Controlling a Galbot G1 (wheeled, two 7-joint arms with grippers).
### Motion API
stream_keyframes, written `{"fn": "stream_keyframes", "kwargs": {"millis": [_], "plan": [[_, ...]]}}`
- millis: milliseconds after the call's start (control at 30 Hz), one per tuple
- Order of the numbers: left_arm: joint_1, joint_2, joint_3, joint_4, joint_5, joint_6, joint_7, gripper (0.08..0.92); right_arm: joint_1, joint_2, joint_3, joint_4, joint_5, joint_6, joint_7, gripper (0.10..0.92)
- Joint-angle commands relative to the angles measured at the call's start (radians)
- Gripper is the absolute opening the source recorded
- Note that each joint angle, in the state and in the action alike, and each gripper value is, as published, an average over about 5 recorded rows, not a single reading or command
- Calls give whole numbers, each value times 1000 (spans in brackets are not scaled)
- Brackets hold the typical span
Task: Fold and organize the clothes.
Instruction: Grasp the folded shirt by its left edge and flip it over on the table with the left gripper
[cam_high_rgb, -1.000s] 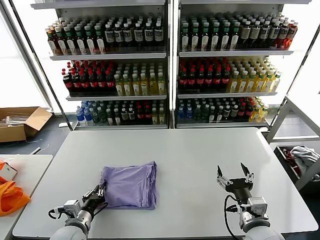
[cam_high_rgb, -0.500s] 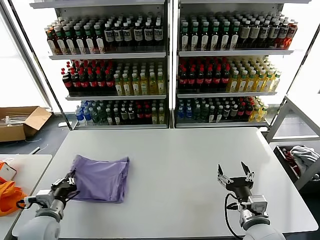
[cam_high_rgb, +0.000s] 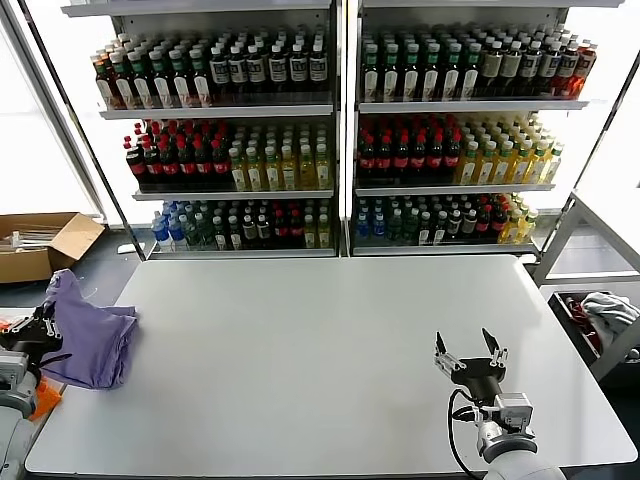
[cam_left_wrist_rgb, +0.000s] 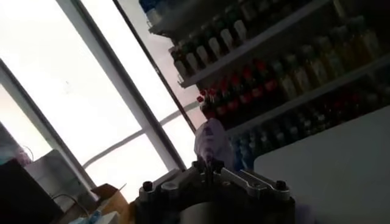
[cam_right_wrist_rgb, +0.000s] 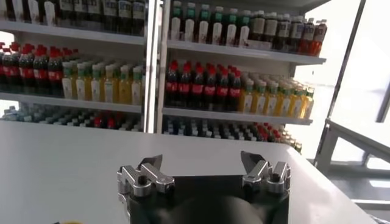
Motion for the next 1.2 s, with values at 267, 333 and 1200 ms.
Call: {"fn": "stream_keyframes", "kwargs": {"millis": [267, 333, 1200], "plan": [[-135, -211, 610, -200, -36, 83, -78, 112, -88, 37, 58, 19, -34, -1, 6, 823], [-161, -253, 689, -202, -45, 91, -89, 112, -102, 43, 64, 26, -42, -1, 7, 823], [-277, -538, 872, -29, -226, 60, -146, 324, -65, 32, 6, 8, -23, -37, 0, 823]]}}
